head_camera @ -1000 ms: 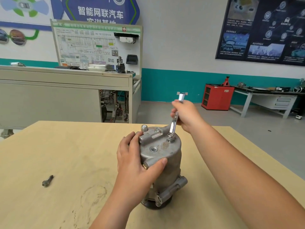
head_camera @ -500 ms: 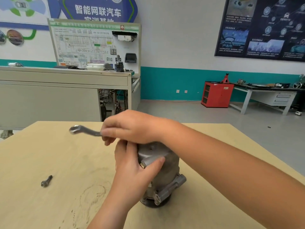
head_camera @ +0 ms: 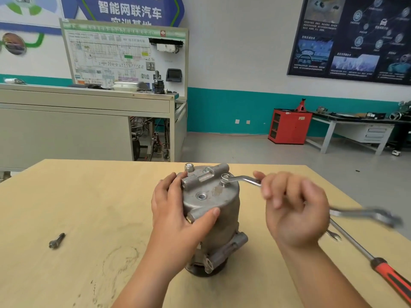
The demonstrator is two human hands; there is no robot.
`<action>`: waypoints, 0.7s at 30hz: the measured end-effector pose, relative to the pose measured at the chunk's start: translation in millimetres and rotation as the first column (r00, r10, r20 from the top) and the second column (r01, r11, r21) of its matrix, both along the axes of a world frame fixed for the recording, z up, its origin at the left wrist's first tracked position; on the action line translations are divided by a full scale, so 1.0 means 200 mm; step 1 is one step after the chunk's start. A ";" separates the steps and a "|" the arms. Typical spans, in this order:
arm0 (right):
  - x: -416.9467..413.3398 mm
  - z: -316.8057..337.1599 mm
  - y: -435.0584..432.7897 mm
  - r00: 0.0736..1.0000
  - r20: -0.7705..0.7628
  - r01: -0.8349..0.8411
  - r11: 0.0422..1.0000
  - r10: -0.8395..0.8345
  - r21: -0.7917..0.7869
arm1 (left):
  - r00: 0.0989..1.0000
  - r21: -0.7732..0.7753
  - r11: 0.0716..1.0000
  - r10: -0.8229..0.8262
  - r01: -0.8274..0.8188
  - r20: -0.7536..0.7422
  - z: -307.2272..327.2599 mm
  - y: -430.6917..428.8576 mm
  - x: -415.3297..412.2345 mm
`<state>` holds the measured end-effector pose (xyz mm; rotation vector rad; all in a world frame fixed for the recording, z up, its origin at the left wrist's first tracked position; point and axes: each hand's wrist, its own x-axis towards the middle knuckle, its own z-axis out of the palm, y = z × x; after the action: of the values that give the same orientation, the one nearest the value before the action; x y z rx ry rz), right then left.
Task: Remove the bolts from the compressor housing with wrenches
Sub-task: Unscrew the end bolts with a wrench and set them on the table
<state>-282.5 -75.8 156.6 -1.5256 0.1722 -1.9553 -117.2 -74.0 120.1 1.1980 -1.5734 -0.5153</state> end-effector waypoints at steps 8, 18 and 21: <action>0.05 0.21 -0.57 0.994 0.048 0.027 0.624 -0.103 0.781 | 1.000 -0.049 0.999 -0.007 0.007 -0.016 -0.01 0.01 0.01; 0.48 0.44 -0.59 0.005 -1.000 0.355 0.935 -0.027 -0.024 | 1.000 -0.032 0.999 -0.002 0.002 -0.016 0.00 0.01 0.01; 0.58 0.42 -0.40 -0.126 -0.973 0.147 0.966 -0.195 -0.213 | 1.000 -0.047 0.999 0.003 -0.003 -0.012 0.01 0.01 0.00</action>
<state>-166.0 -156.6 240.0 -2.8207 1.0439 -0.3201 -117.1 -71.4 123.0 1.1597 -1.5648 -0.4809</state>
